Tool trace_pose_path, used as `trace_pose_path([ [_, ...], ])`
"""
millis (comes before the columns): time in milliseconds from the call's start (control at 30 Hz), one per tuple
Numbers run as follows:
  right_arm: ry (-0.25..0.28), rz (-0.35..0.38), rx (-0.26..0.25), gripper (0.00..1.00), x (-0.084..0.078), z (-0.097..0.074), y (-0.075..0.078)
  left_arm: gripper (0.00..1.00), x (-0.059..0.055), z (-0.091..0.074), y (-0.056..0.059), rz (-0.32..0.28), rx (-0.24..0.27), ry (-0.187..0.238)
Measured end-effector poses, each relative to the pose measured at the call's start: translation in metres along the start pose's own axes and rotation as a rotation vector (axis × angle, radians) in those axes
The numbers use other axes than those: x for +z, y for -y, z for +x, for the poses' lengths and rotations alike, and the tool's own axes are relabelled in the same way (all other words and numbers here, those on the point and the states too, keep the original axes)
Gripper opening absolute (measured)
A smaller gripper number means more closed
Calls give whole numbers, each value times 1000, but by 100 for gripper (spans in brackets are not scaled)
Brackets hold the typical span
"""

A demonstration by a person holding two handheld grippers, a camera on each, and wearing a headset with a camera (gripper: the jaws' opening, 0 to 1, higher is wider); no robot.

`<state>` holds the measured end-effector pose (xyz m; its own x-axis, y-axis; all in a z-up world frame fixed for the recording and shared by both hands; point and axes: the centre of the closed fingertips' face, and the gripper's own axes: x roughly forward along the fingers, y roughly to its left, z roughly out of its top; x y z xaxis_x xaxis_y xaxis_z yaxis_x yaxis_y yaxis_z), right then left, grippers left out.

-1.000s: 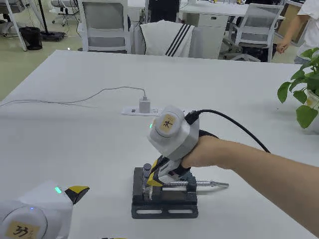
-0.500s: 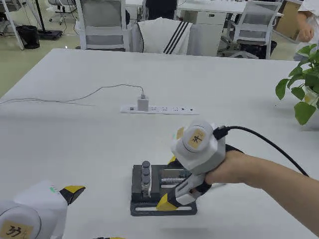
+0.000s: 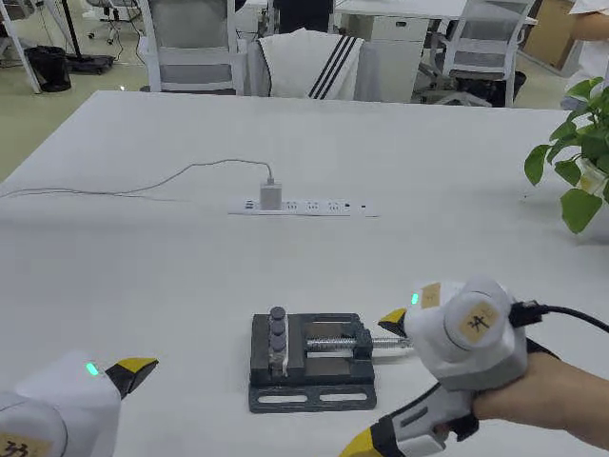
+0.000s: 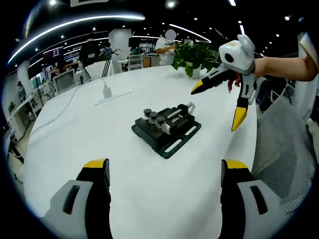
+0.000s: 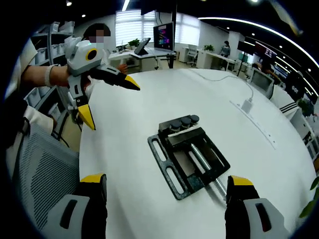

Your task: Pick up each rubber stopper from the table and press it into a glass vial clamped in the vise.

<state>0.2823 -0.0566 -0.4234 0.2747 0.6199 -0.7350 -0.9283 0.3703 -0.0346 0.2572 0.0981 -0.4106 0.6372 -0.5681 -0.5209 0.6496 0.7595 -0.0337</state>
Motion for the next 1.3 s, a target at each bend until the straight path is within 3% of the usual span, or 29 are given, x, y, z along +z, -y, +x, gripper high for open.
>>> trace_pose_path([
  [133,57,54,-34,99,-5,-16,-2,97,-1,-3,1,-18,-9,18],
  [367,59,142,-59,99,-35,-31,-15,99,-3,-5,2,-49,-32,29],
  [567,86,224,-95,99,-46,-36,-16,99,-4,-3,1,-48,-35,27],
  [1033,107,249,-101,99,-46,-31,-21,99,-5,4,7,-66,-36,39],
  [1300,100,255,-89,99,-48,-24,-27,99,-9,3,4,-69,-30,31],
])
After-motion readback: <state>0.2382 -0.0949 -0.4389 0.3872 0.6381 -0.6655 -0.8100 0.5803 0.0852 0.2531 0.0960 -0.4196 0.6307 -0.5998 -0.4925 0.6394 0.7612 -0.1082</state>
